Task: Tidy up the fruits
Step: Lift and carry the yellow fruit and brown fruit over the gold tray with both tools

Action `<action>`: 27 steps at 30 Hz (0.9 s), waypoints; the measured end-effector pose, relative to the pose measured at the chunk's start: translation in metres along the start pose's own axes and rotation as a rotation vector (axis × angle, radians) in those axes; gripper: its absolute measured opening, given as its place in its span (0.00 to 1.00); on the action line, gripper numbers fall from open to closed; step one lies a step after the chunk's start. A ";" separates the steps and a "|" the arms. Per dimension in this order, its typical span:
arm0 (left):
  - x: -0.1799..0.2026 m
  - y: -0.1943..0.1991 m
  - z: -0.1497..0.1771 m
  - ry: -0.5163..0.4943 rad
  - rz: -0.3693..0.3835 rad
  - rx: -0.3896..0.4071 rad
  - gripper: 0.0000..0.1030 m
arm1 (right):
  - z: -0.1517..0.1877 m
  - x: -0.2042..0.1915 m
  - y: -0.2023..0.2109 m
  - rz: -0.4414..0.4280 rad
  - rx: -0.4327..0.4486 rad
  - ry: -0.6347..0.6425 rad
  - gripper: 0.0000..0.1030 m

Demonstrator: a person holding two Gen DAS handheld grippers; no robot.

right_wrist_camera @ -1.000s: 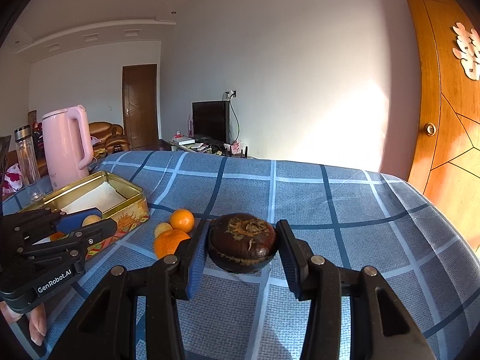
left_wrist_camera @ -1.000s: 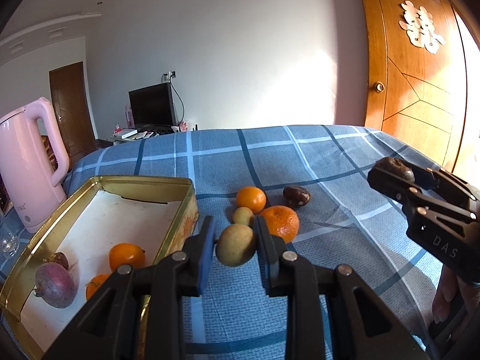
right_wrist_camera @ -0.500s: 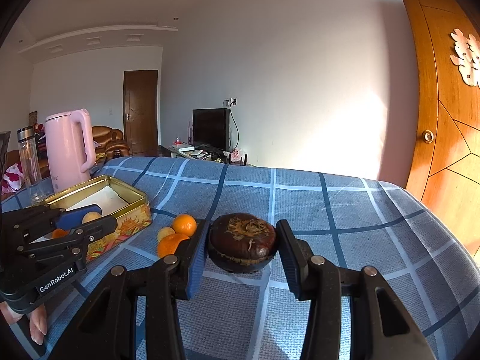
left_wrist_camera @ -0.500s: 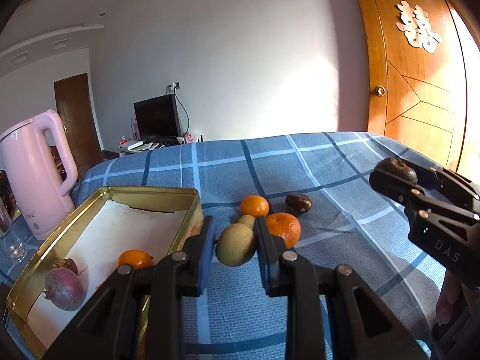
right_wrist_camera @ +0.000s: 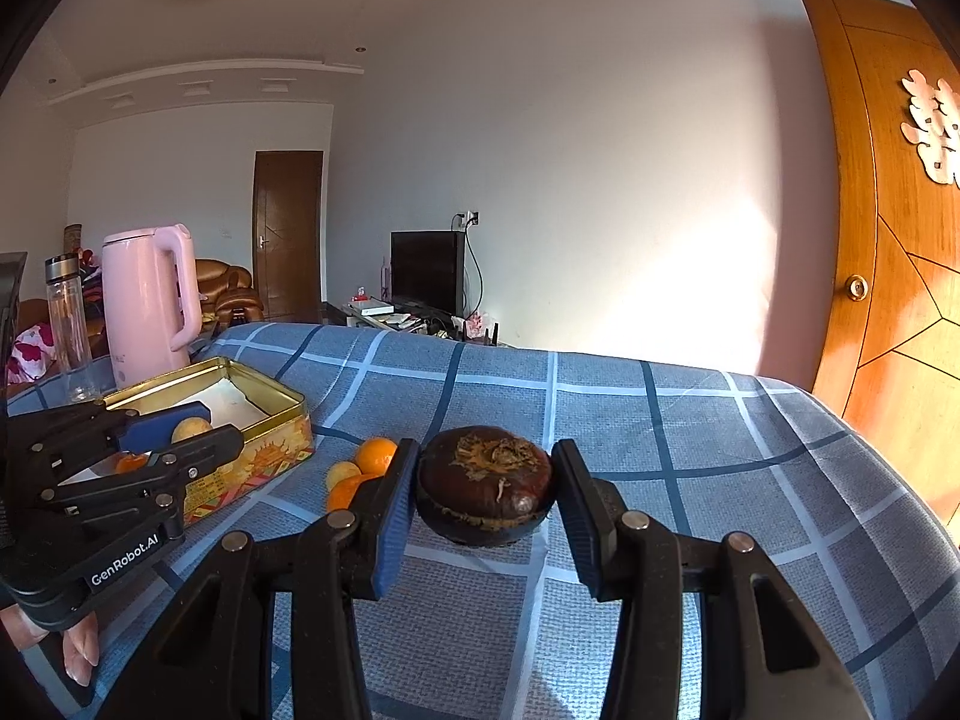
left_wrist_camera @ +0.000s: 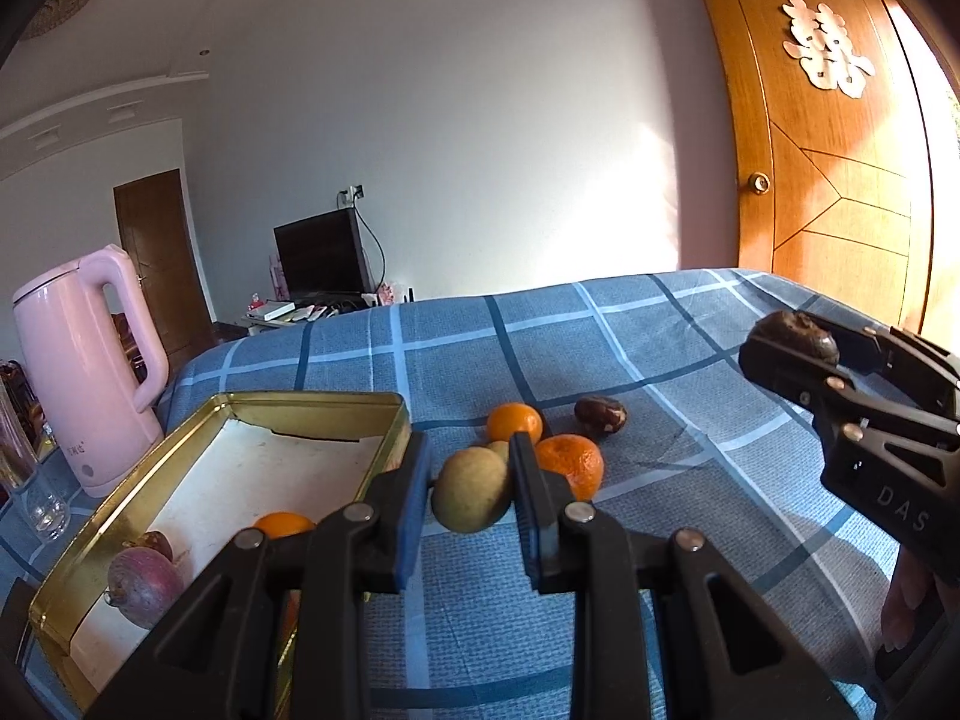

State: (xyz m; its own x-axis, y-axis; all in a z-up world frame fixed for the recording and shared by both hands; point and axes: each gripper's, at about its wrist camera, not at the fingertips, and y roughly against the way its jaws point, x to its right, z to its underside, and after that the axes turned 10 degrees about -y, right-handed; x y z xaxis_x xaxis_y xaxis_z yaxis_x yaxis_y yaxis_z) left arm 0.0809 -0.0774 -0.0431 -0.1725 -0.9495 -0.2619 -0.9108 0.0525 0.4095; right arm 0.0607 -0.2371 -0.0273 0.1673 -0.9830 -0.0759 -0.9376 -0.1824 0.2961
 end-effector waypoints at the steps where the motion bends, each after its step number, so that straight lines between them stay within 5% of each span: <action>1: 0.000 0.001 0.000 -0.001 -0.001 0.001 0.27 | 0.000 0.000 0.001 -0.001 0.001 0.000 0.45; 27: -0.010 0.007 0.006 0.010 -0.003 -0.009 0.27 | 0.001 -0.014 0.006 -0.025 0.005 0.023 0.45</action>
State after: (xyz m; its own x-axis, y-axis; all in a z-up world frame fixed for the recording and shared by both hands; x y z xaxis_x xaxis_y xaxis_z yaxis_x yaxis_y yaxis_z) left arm 0.0739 -0.0660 -0.0428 -0.1658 -0.9528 -0.2544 -0.9078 0.0467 0.4169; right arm 0.0527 -0.2247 -0.0257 0.1972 -0.9784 -0.0612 -0.9345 -0.2065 0.2901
